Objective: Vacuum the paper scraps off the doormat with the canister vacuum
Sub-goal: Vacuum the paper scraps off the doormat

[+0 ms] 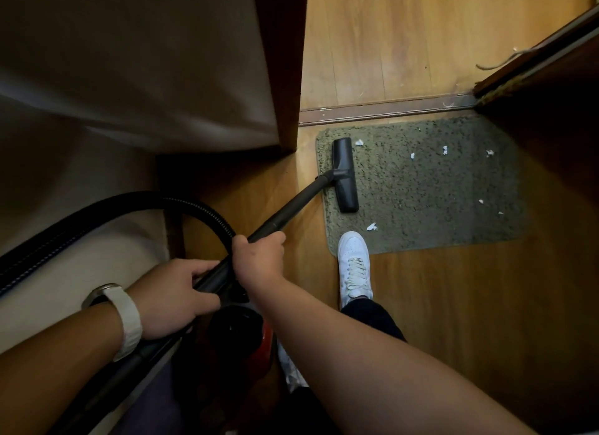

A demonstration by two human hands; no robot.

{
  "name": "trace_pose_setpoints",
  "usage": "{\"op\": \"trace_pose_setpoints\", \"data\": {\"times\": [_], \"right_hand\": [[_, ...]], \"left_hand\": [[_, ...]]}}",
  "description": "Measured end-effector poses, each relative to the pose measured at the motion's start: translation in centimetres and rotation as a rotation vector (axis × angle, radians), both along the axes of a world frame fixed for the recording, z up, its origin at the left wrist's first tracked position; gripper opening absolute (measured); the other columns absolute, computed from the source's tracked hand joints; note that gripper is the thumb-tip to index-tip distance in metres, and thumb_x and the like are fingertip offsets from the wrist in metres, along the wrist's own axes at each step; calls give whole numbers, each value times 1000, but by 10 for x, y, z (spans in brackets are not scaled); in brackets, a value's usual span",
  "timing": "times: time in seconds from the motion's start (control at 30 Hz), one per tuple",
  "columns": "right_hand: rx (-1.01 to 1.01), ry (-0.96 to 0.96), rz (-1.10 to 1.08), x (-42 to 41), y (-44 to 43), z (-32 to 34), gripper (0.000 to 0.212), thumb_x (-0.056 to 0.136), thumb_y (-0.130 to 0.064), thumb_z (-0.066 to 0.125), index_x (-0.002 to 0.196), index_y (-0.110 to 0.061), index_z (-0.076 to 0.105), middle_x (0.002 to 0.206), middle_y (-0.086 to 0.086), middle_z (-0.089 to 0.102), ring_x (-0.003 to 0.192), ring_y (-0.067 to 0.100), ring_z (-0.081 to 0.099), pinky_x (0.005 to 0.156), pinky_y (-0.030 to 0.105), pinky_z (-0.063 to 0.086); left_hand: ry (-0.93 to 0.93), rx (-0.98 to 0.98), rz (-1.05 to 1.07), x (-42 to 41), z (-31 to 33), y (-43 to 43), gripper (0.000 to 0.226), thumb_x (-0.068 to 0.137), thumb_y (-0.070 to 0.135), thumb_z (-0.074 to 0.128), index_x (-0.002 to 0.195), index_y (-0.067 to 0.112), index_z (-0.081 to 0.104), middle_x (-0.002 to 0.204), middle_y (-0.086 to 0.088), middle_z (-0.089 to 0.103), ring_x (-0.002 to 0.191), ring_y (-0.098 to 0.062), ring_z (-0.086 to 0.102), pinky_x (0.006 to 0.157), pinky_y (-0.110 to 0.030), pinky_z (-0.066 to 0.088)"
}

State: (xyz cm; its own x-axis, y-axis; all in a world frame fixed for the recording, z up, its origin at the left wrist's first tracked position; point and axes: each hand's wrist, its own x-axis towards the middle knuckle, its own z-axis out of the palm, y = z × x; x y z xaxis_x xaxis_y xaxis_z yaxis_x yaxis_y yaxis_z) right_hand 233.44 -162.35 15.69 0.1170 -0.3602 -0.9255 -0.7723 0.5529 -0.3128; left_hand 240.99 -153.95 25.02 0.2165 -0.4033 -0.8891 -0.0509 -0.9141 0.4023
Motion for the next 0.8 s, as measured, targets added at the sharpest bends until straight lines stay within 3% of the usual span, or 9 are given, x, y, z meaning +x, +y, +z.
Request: {"op": "trace_pose_setpoints", "data": {"times": [0.13,0.23,0.3,0.43,0.57,0.8], "right_hand": [[4,7,5,3,11,0,56,89,-41,60,130,-16,31,127,11,50,105,32,61,90,48,57],[14,-1,-11,4,18,1,58,89,-41,61,132,-15,31,129,11,48,109,32,59,92,48,56],[14,-4,-18,3,21,2,59,90,-39,61,134,-13,31,130,10,47,109,31,58,93,47,56],[4,0,-28,1,22,4,56,89,-39,60,131,-14,33,127,10,48,108,31,58,91,48,57],[-13,9,-23,-5,12,3,54,90,-38,59,129,-11,35,126,11,51,106,31,60,92,47,56],[-11,18,1,-4,4,-2,54,91,-37,59,132,-11,35,128,12,52,105,31,60,90,43,56]], "left_hand": [[-19,27,-23,3,3,11,46,76,9,74,81,54,65,82,13,75,74,-14,71,72,-29,56],[-36,11,-28,4,7,15,49,77,9,74,86,53,55,76,35,67,72,7,66,59,-6,47],[-43,2,-39,3,11,16,51,77,8,74,87,53,52,73,44,61,71,16,61,57,-1,41],[-38,6,-27,0,14,15,52,78,5,72,88,53,53,73,41,63,72,15,62,57,0,41],[3,20,-41,-7,11,7,42,79,5,69,91,45,66,81,18,74,73,-4,69,61,-12,51],[-3,31,-41,-3,6,1,40,78,5,70,87,43,66,79,14,74,71,-5,69,58,-13,50]]}}
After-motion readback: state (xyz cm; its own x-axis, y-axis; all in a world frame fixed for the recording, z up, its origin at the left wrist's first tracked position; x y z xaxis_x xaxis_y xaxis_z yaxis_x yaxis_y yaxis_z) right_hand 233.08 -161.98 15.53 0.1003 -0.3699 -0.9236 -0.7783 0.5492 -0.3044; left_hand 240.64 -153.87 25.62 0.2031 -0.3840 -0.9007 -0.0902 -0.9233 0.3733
